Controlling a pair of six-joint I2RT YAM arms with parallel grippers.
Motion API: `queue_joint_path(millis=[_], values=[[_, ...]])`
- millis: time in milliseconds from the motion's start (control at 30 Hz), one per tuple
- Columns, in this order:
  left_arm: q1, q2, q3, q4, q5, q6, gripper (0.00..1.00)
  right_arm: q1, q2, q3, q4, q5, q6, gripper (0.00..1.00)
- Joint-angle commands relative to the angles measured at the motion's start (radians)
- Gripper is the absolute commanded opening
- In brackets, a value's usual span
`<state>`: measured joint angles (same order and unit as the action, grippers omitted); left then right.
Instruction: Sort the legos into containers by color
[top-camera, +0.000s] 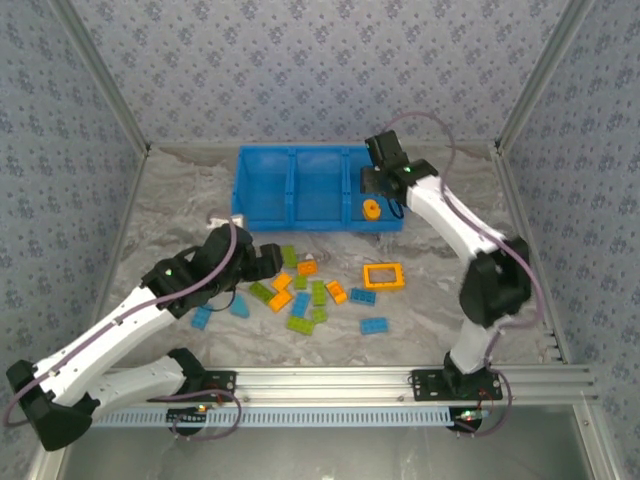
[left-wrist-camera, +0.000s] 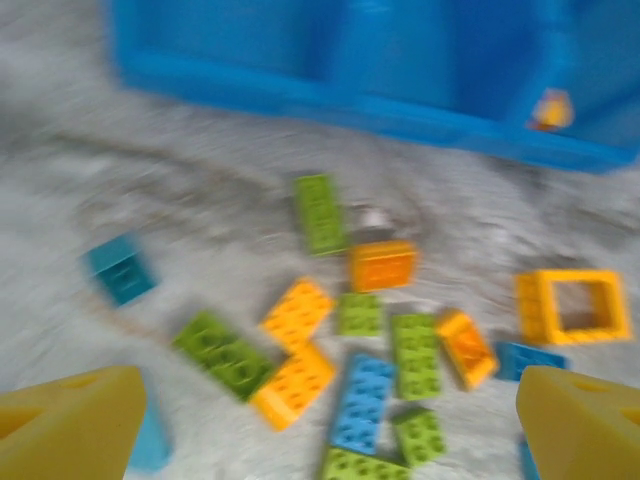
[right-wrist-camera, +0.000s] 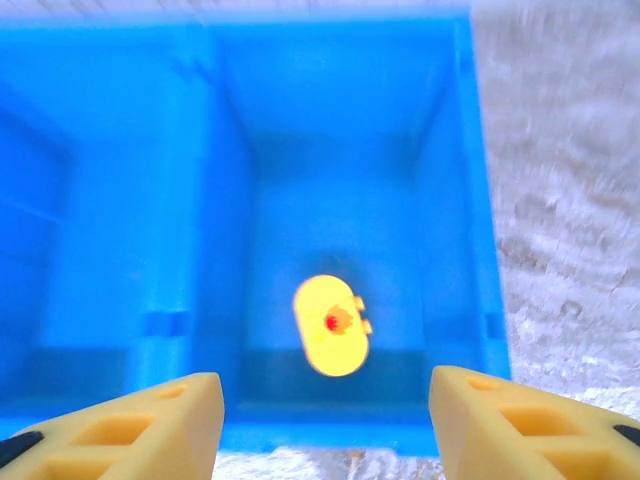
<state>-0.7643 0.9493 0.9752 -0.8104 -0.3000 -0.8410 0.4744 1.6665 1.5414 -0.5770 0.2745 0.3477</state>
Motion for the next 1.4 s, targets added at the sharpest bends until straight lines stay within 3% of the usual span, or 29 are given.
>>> queue_joint_path(millis=[0, 67, 167, 333, 433, 700, 833, 933, 1100, 1367], values=[[0.173, -0.019, -0.058, -0.255, -0.058, -0.223, 0.96, 0.084, -0.200, -0.161, 0.159, -0.008, -0.019, 0.60], [0.286, -0.058, -0.153, -0.252, 0.009, -0.279, 0.97, 0.163, -0.294, -0.281, 0.249, -0.043, -0.034, 0.62], [0.386, -0.118, -0.266, -0.199, 0.047, -0.329, 0.97, 0.260, -0.379, -0.434, 0.349, -0.143, -0.047, 0.62], [0.512, -0.106, -0.358, -0.131, 0.122, -0.468, 0.98, 0.378, -0.391, -0.538, 0.412, -0.268, -0.052, 0.65], [0.547, -0.045, -0.388, -0.113, 0.149, -0.563, 0.98, 0.423, -0.381, -0.576, 0.438, -0.302, -0.067, 0.68], [0.636, 0.121, -0.432, 0.065, 0.232, -0.549, 0.98, 0.444, -0.397, -0.620, 0.528, -0.565, -0.053, 0.73], [0.654, 0.139, -0.474, 0.118, 0.246, -0.559, 0.98, 0.449, -0.427, -0.636, 0.541, -0.610, -0.031, 0.80], [0.654, 0.141, -0.497, 0.126, 0.249, -0.572, 0.92, 0.451, -0.439, -0.640, 0.530, -0.596, -0.020, 0.81], [0.654, 0.147, -0.514, 0.169, 0.214, -0.562, 0.67, 0.451, -0.437, -0.642, 0.523, -0.581, -0.017, 0.81], [0.627, 0.092, -0.462, 0.139, 0.174, -0.515, 0.48, 0.452, -0.444, -0.642, 0.508, -0.556, -0.011, 0.80]])
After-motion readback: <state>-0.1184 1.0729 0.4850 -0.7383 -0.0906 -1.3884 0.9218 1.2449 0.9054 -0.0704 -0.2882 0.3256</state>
